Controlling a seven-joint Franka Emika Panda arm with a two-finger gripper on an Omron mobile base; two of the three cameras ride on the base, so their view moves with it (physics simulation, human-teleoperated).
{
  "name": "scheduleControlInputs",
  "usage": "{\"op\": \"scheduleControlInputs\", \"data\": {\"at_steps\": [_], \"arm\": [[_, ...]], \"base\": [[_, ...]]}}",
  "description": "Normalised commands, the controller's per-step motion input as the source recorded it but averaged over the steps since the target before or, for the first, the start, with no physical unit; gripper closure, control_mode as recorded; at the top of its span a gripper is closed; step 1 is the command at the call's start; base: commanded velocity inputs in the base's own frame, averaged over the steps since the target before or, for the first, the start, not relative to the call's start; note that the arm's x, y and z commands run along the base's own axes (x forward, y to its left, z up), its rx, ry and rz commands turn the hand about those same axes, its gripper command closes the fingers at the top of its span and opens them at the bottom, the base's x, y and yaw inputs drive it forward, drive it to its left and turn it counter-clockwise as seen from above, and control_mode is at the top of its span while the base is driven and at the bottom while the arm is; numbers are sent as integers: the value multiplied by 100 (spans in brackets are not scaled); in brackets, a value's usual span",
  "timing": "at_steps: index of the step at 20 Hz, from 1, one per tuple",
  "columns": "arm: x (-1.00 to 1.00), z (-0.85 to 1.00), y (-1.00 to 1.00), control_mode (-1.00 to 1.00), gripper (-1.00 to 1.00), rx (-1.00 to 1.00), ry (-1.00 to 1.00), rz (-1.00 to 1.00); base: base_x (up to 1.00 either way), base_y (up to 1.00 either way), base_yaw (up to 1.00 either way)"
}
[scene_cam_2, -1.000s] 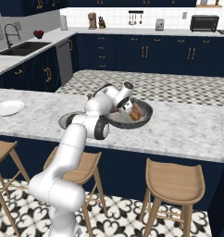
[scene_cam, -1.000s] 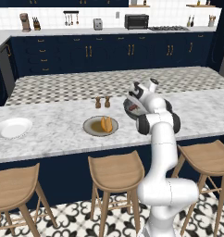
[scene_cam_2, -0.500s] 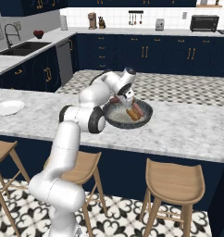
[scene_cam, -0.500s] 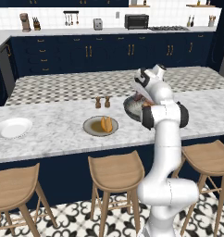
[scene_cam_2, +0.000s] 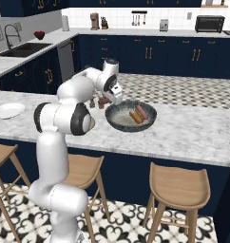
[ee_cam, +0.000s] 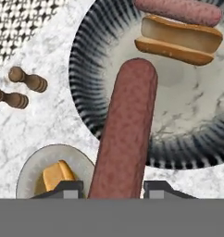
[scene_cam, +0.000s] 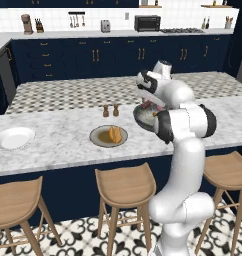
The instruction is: Place one bun and one sausage from the bowl on each plate.
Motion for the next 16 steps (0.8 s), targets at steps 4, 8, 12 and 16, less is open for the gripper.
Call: {"op": "scheduleControlInputs", "data": {"at_steps": [4, 8, 12, 16], "arm": [[-47, 28, 100, -100, 100, -21, 2, 22], [-25, 6, 100, -100, 100, -19, 6, 33], [-7, 3, 99, -100, 100, -5, 10, 28], [0, 0, 87, -100, 100, 0, 12, 23]], "base": [[0, 0, 0], [0, 0, 0], [0, 0, 0], [0, 0, 0]]}}
